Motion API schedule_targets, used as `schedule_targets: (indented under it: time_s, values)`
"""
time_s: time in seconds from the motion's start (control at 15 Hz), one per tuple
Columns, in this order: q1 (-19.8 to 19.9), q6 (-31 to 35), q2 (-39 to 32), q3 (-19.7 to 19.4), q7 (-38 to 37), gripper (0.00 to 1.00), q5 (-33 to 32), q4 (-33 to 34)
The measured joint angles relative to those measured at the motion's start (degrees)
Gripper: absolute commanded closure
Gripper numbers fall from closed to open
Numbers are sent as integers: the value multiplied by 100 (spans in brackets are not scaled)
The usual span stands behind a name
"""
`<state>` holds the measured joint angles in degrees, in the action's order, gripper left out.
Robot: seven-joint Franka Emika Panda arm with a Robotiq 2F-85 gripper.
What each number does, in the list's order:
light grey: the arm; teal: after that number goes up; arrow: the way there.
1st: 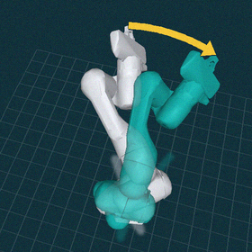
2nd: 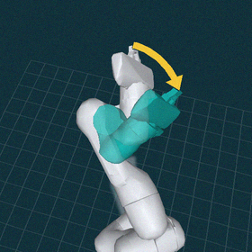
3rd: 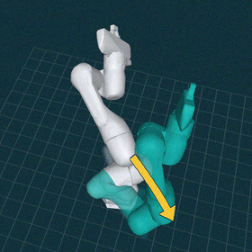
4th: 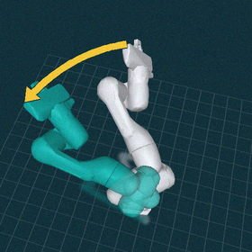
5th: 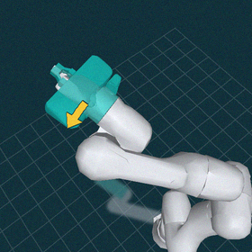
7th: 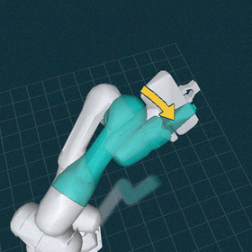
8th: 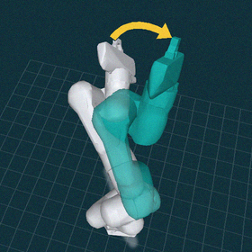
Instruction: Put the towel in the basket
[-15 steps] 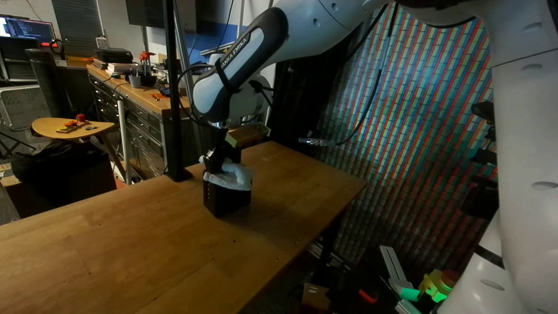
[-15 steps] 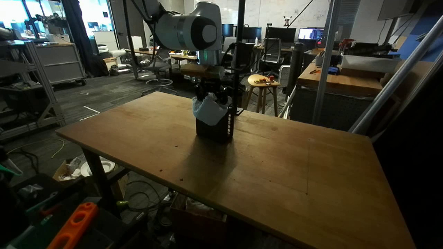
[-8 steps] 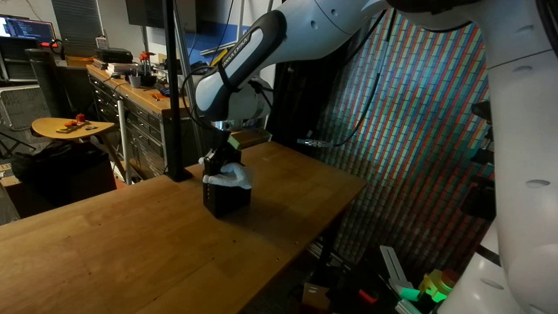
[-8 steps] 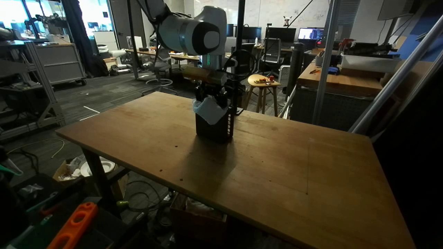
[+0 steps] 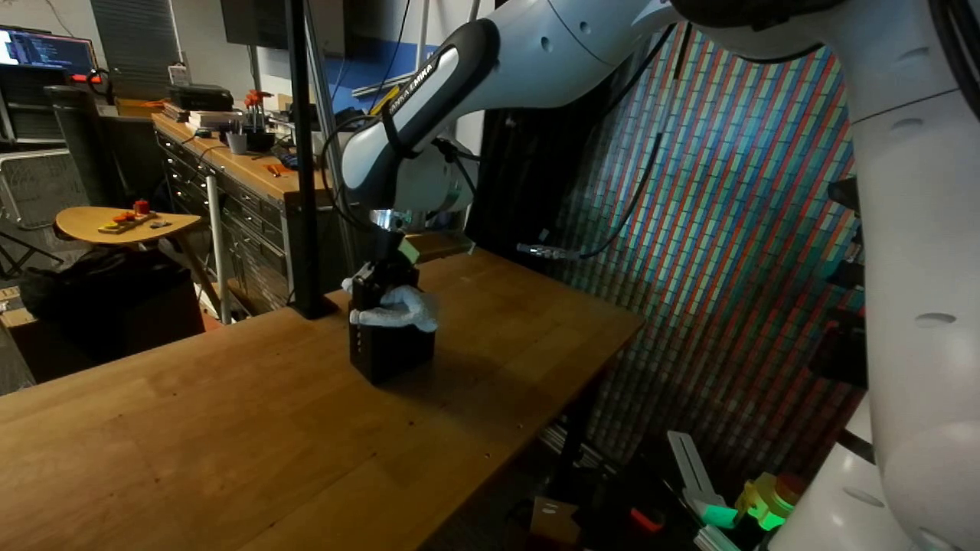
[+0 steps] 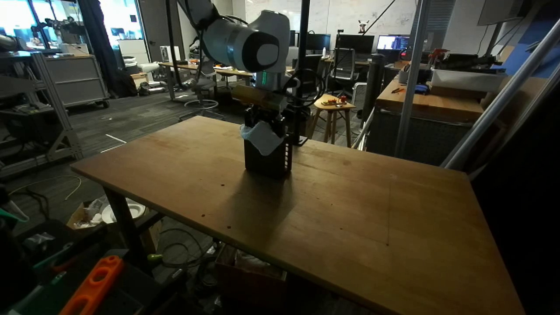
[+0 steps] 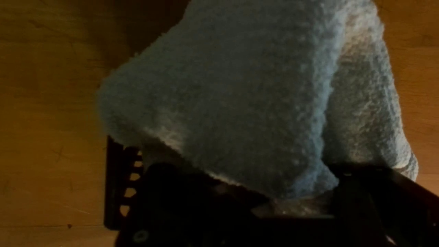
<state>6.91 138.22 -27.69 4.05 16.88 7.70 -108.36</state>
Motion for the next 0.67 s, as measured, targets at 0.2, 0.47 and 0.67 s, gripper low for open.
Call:
schedule_targets:
  time_s: [0.2,0.47,0.67]
  values:
    - [-36,2,20,-4,-13,33,-68,2]
    - [-207,-27,208,-113,-249,7,-542,9]
    - [-410,-190,370,-181,-533,0,-916,72]
